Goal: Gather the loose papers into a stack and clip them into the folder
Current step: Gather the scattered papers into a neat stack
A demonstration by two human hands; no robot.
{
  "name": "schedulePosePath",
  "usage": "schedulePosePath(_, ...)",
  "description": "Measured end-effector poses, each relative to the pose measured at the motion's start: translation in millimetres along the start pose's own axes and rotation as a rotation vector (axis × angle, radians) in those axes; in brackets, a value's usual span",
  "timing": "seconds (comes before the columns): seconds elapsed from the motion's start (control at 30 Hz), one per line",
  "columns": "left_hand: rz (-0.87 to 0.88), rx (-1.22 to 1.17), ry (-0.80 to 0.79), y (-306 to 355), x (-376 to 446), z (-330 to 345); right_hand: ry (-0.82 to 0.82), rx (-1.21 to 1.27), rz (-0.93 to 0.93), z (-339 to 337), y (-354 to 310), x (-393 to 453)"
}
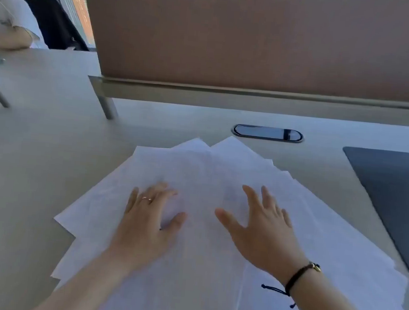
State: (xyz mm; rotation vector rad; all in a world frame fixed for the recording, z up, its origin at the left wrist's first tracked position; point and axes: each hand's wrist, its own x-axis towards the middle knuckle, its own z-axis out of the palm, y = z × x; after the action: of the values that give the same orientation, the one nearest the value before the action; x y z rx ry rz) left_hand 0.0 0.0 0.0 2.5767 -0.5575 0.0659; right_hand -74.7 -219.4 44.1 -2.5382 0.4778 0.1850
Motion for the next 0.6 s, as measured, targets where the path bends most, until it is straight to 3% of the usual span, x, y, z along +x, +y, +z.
schedulePosePath(0.13,0.053,0.018,0.146,-1,-13,-3,0.114,-0.217,-0.049,41,15,-30)
schedulePosePath(0.27,0.038,0.075,0.145,2,-24,-13,0.15,-0.222,-0.006,47,20,-38)
schedulePosePath(0.43,-0.072,0.059,0.008,-18,-31,-16,0.213,-0.203,0.067,46,33,-49)
schedulePosePath(0.6,-0.055,0.081,-0.034,-21,-26,-18,0.254,-0.233,0.073,40,32,-48)
